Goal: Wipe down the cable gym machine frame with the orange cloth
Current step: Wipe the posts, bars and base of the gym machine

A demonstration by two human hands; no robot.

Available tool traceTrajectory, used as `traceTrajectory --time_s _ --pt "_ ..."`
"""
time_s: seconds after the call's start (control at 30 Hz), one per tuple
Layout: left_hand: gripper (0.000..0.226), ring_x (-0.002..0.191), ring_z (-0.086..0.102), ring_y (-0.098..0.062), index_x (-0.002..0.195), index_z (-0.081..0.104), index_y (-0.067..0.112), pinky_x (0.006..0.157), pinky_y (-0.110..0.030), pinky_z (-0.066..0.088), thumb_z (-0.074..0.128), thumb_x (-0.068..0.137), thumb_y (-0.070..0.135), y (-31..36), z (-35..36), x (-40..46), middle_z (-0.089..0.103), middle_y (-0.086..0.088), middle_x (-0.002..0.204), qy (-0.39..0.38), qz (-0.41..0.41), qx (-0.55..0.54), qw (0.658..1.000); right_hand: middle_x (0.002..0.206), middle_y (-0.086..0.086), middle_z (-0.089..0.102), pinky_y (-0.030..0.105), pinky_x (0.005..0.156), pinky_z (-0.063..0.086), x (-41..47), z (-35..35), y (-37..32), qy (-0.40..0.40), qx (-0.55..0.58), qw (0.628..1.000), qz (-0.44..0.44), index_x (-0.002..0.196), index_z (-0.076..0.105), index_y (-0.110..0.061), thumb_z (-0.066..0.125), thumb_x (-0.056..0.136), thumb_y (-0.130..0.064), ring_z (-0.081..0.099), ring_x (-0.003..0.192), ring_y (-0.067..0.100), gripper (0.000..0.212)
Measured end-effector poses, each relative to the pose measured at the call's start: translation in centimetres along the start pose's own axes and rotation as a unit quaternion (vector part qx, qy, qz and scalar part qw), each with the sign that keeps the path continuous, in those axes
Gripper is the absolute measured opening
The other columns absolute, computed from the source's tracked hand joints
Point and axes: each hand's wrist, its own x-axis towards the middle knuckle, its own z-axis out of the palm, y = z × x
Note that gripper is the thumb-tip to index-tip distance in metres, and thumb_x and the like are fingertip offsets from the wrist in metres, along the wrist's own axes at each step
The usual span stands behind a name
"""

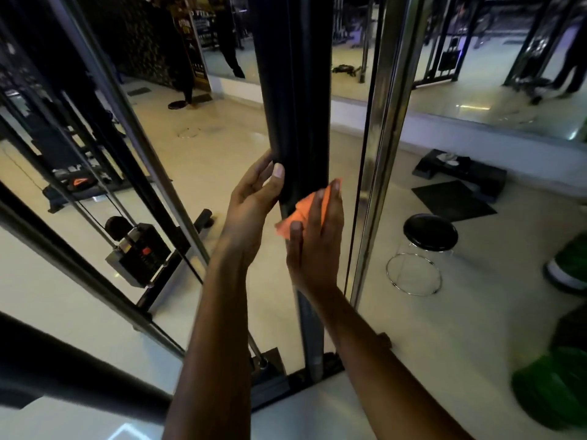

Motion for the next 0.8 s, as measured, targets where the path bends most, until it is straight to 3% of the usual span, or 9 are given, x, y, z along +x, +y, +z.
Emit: traceTrajectory --time_s 0.13,0.27,0.37,0.43,0.53,0.7,0.8 --pt "0.049 0.142 0.056 -0.01 0.16 0.047 0.024 0.122 -0.043 0.044 0.054 0.112 0.028 -1.1 -0.8 0.1 0.061 0.008 0.153 -0.021 -0.008 -0.002 1.0 0.179 0.011 -0.003 0.056 0.131 0.029 0.5 0.7 0.3 0.035 -0.04 0.998 -0.024 0.17 0.008 -0.015 0.061 0.108 -0.024 0.015 0.166 0.039 0.082" --pt "0.049 0.144 0.054 -0.01 0.161 0.047 0.022 0.124 -0.046 0.041 0.054 0.112 0.029 -2.6 -1.4 -0.2 0.06 0.008 0.154 -0.049 -0.016 0.006 0.999 0.178 0.023 0.003 0.065 0.126 0.034 -6.9 2.1 4.3 -0.042 -0.139 0.989 -0.021 0.172 -0.01 -0.027 0.062 0.111 -0.038 0.019 0.163 0.048 0.095" --pt "0.048 0.144 0.054 -0.009 0.16 0.047 0.021 0.124 -0.044 0.041 0.052 0.113 0.028 -3.6 -1.7 -0.6 0.06 0.008 0.154 -0.072 -0.021 0.014 0.997 0.177 0.029 0.006 0.069 0.119 0.039 -10.9 1.9 6.0 -0.092 -0.132 0.987 0.022 0.173 -0.006 -0.027 0.054 0.113 -0.045 0.019 0.162 0.052 0.087" --pt "0.048 0.144 0.054 -0.011 0.16 0.048 0.021 0.125 -0.047 0.04 0.051 0.113 0.031 -4.2 -1.9 -0.6 0.061 0.007 0.153 -0.084 -0.028 0.011 0.996 0.177 0.028 0.001 0.068 0.12 0.038 -10.3 1.7 5.4 -0.086 -0.099 0.991 0.035 0.171 0.004 -0.018 0.047 0.113 -0.049 0.016 0.163 0.05 0.078" --pt "0.05 0.144 0.055 -0.014 0.158 0.049 0.02 0.125 -0.051 0.038 0.053 0.111 0.034 -4.6 -2.1 -0.4 0.062 0.004 0.153 -0.095 -0.036 0.0 0.995 0.179 0.025 -0.005 0.063 0.128 0.03 -6.7 1.5 3.0 -0.054 -0.055 0.997 0.028 0.17 0.0 -0.016 0.034 0.112 -0.055 0.007 0.166 0.044 0.078" --pt "0.05 0.146 0.054 -0.018 0.16 0.048 0.022 0.125 -0.053 0.039 0.053 0.112 0.036 -5.5 -2.6 0.0 0.06 0.002 0.155 -0.105 -0.039 -0.002 0.994 0.18 0.013 -0.007 0.057 0.131 0.027 -3.6 1.9 1.8 0.013 -0.078 0.996 0.032 0.169 0.01 -0.012 0.054 0.111 -0.033 0.01 0.167 0.038 0.076" --pt "0.05 0.147 0.052 -0.02 0.159 0.049 0.019 0.126 -0.054 0.037 0.053 0.112 0.036 -6.8 -2.5 -0.1 0.06 0.0 0.155 -0.104 -0.041 -0.01 0.994 0.181 0.012 -0.009 0.059 0.129 0.032 -7.1 2.9 4.3 -0.013 -0.134 0.991 0.021 0.172 -0.001 -0.023 0.053 0.111 -0.044 0.016 0.165 0.043 0.084"
